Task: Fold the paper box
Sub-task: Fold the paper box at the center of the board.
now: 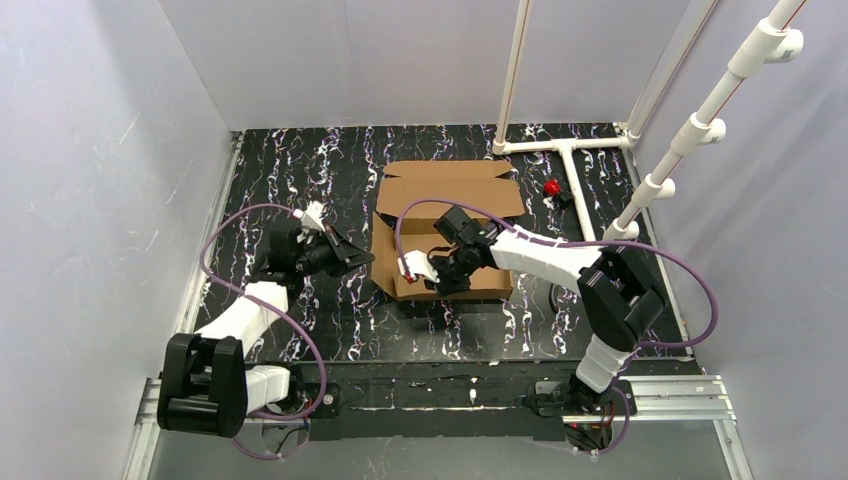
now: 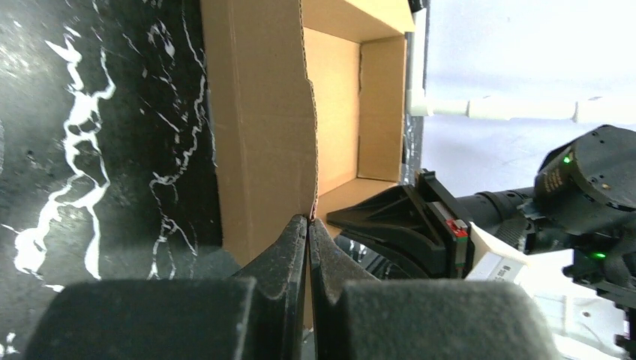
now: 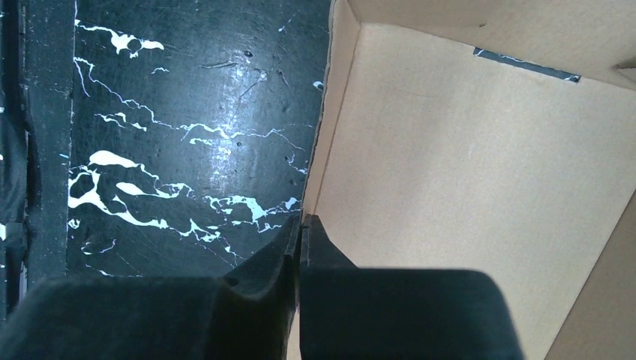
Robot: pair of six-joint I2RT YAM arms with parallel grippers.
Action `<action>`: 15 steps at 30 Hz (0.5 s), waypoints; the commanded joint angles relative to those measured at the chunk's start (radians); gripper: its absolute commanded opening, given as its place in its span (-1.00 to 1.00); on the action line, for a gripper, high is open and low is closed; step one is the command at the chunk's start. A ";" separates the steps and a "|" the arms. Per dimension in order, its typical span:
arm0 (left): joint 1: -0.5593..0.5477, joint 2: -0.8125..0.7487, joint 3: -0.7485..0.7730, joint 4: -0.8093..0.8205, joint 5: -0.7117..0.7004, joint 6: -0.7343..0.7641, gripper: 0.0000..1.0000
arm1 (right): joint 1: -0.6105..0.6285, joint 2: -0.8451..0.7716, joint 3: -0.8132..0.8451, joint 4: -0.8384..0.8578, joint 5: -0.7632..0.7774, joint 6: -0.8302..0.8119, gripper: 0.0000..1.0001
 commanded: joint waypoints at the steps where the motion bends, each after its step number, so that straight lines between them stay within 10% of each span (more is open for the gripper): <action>1: -0.007 -0.045 -0.050 0.101 0.050 -0.110 -1.00 | 0.020 0.025 0.005 0.004 -0.061 0.022 -0.87; 15: -0.072 0.057 -0.053 0.191 0.103 -0.160 -1.00 | 0.020 0.083 0.055 -0.004 -0.075 0.051 -0.87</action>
